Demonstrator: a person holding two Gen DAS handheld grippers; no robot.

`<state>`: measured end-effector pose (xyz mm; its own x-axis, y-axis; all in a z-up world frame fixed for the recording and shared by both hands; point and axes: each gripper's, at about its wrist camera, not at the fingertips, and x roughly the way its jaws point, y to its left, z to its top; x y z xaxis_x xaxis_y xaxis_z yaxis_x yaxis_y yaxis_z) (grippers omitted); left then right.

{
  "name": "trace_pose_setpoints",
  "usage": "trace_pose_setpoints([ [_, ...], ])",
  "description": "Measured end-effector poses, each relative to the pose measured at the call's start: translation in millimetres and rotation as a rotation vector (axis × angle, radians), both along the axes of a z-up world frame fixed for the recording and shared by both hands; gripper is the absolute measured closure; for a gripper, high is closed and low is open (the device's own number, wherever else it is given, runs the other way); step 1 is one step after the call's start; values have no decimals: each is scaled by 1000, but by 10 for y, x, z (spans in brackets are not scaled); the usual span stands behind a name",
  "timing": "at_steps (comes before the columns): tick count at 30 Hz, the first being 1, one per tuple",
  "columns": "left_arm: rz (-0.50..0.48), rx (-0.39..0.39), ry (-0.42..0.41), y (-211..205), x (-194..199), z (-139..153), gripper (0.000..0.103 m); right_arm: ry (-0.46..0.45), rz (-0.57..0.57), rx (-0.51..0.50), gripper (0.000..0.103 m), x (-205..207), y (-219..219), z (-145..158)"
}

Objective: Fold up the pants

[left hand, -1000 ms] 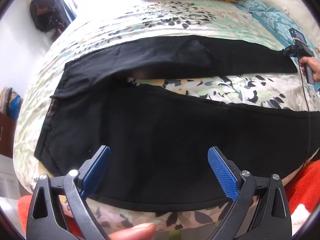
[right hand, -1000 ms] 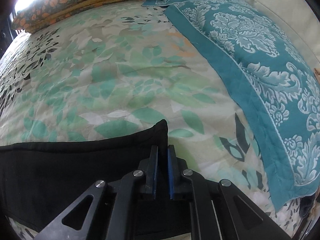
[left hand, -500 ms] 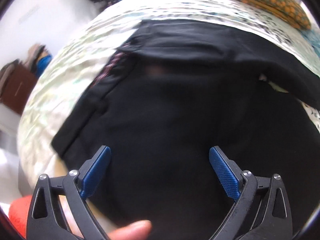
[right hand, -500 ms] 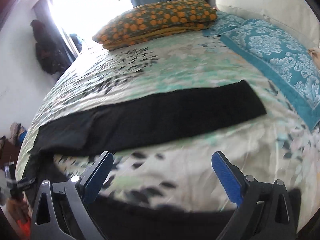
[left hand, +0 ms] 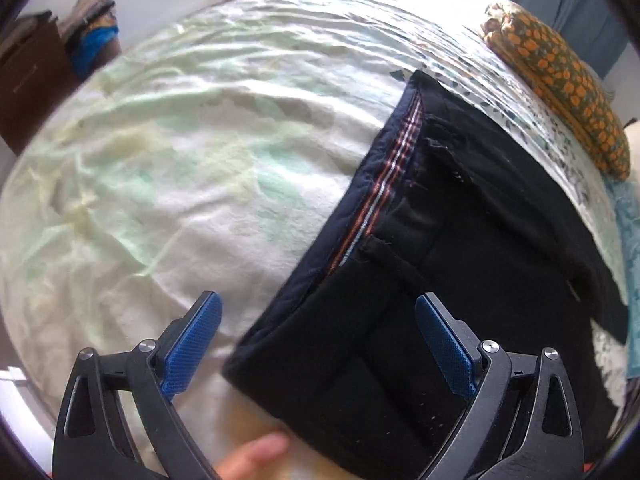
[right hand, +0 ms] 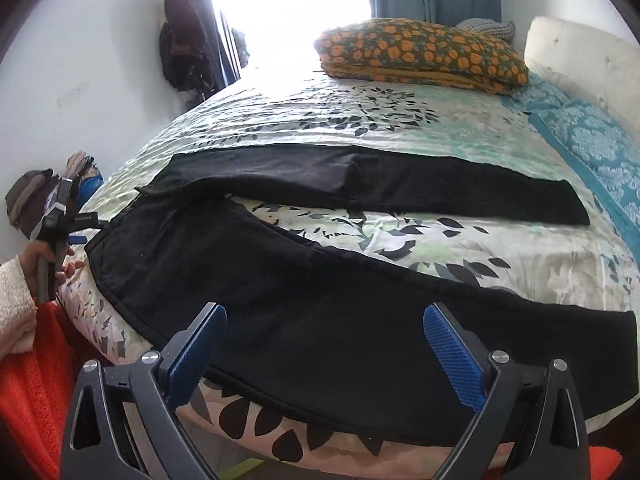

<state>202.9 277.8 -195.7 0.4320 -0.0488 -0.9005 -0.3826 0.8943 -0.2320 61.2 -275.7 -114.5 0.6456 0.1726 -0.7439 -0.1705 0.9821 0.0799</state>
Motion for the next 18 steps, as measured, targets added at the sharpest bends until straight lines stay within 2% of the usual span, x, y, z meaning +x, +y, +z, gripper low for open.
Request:
trace_pose_setpoints([
  [1,7,-24,1,-10,24,-68,5,-1,1,-7,5,-19,51,2],
  [3,-5,13,-15,-73,32,-99,4,8,-9,-7,5,-2,67,20],
  [7,-98,90,-34,-203,61,-76,5,25,-20,-19,5,-46,113,29],
  [13,-16,-24,-54,2,192,-142,4,50,-3,-52,5,-50,210,-49],
  [18,-56,22,-51,-74,159,-128,4,53,19,-65,5,-43,290,-78],
])
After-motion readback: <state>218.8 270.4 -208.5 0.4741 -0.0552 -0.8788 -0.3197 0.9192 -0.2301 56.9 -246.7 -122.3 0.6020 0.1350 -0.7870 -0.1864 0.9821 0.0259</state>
